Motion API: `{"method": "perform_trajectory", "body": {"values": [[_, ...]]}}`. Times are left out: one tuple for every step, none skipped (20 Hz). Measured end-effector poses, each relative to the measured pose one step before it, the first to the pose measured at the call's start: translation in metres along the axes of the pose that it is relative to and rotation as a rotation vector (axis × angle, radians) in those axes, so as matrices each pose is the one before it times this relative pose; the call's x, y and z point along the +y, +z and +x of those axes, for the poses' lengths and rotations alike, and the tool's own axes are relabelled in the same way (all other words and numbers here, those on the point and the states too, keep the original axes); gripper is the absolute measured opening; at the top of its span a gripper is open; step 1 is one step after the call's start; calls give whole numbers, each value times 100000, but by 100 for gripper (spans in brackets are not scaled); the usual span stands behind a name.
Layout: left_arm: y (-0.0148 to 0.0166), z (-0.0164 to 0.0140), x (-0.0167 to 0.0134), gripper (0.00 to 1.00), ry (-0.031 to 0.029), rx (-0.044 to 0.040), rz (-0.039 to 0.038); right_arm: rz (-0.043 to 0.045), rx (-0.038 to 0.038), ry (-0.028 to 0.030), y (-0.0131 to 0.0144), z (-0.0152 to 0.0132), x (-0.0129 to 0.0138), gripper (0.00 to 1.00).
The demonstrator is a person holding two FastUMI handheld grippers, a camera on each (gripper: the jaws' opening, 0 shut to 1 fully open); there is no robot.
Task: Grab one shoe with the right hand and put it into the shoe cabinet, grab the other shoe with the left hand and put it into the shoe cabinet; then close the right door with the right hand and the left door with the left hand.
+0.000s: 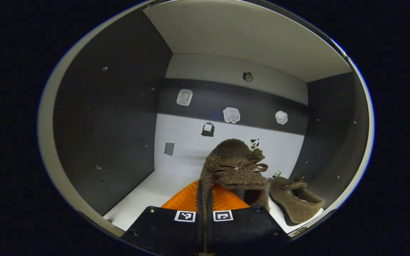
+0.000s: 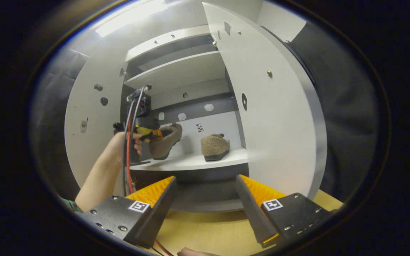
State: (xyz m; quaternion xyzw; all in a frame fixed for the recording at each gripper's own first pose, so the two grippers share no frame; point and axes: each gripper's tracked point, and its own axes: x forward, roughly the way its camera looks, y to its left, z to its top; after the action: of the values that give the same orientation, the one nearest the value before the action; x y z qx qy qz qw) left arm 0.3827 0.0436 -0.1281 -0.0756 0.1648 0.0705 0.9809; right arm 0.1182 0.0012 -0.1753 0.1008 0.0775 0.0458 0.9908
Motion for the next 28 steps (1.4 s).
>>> {"method": "perform_trajectory", "body": {"values": [[-642,544,-8,4,-94,2304,-1003,-437,-637,-38,218,-201,1,99],[-812,394,107,4,274,3412,11,-711,-536,7,155,-205,127,98],[-468,349,370,4,1463,1510,1396,-790,-269,-100,38,-272,107,98],[-260,421,403,5,1901,1750,931,-887,-107,-3,2,-248,156,98],[65,1,103,6,502,-129,146,-943,301,-86,-120,-213,195,98],[569,139,-453,7,-2012,-2714,-1823,-1192,627,-209,-187,-184,200,100],[107,-270,-607,23,-2842,1552,-1934,-1186,579,-261,-177,-258,211,100],[451,-780,-18,27,-358,-198,-354,-974,142,335,-1,-295,376,100],[440,-477,156,46,386,-1080,2170,-771,-83,474,22,-291,425,100],[498,-441,195,65,581,-612,2518,-501,-193,-72,96,-325,274,99],[196,-1209,-26,84,-582,783,1665,-536,-680,226,212,-461,325,99],[462,-1510,-410,85,-2259,-1845,424,-452,-488,-163,169,-462,340,98],[652,-1089,-292,96,-2760,-4082,-1017,-639,-222,-9,-1,-511,360,99],[422,-1690,-136,98,-2221,-2766,-1119,-261,-405,234,93,-558,425,100],[184,-1637,318,98,-325,-2019,-378,-249,-272,286,46,-645,385,99],[-357,-1716,434,97,670,-384,290,-395,-310,287,-28,-718,455,99],[-141,-1778,237,97,151,-798,779,-630,-410,372,-67,-660,423,99],[41,-1814,-156,97,-894,-1494,507,-839,-519,381,-32,-734,497,97],[17,-1769,-208,97,-1359,-1747,471,-681,-372,-287,-74,-797,308,98],[-140,-1810,-43,97,-145,-784,845,-608,-330,4,-34,-773,371,98],[7,-1737,-104,97,-452,-1487,1836,-675,-135,221,-50,-655,435,98],[110,-1782,-2,97,526,-1571,2023,17,-571,-292,117,-828,218,99],[81,-1910,41,97,650,-1876,2447,162,-995,-224,424,-940,138,99],[4,-1541,-7,97,566,-1223,2093,508,-1031,-530,402,-918,74,99],[-62,-1754,23,96,541,-609,2221,546,-717,-838,396,-982,-53,99],[-72,-1850,182,96,1250,-551,2301,215,-717,-307,388,-894,41,99],[155,-1662,361,96,2031,-1497,1220,-276,-506,-209,450,-848,57,98],[-61,-1632,255,96,1638,-714,402,-299,-883,-258,512,-689,-50,99]]}}
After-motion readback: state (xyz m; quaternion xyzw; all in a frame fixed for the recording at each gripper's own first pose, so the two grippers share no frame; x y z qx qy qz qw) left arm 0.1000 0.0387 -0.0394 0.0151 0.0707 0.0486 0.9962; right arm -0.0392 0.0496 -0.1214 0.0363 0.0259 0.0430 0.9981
